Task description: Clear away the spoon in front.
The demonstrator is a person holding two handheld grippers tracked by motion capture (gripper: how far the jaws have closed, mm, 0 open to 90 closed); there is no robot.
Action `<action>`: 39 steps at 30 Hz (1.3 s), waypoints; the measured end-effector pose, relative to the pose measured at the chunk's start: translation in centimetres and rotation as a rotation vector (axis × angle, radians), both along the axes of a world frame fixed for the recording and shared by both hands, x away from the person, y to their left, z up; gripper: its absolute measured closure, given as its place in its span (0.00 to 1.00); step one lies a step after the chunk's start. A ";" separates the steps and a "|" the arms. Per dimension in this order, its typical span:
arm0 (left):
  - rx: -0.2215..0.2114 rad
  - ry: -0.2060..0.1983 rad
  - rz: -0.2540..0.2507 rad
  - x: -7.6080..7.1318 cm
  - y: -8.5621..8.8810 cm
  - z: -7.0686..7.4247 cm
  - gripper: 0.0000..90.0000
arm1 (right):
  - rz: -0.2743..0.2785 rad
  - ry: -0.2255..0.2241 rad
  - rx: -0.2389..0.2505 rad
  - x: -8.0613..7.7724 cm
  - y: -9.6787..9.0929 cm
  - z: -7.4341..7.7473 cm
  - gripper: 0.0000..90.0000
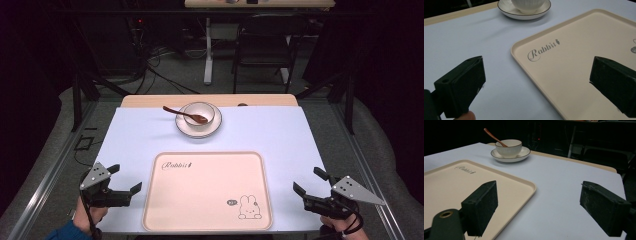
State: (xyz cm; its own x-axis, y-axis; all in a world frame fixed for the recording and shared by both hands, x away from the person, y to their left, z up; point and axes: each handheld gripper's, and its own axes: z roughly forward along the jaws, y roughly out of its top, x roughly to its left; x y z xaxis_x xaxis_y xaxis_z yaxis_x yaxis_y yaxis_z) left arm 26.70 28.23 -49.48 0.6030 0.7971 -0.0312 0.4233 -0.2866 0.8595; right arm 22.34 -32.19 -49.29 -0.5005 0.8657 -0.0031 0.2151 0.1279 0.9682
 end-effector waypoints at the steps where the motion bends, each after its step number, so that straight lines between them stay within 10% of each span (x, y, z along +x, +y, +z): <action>1: 0.005 0.001 0.002 0.0 0.0 0.0 0.00 | 0.000 0.000 -0.001 0.0 0.0 0.0 0.15; 39: 0.030 0.014 0.048 1.1 -0.8 0.8 0.00 | 0.002 0.000 -0.001 0.0 0.1 0.0 0.15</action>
State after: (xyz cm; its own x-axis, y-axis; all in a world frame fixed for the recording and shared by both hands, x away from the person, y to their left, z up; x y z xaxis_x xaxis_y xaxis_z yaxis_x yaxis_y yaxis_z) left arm 27.85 27.41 -48.70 0.5634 0.8261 -0.0146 0.4489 -0.2912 0.8448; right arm 22.33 -32.14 -49.26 -0.5020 0.8649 -0.0043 0.2150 0.1296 0.9680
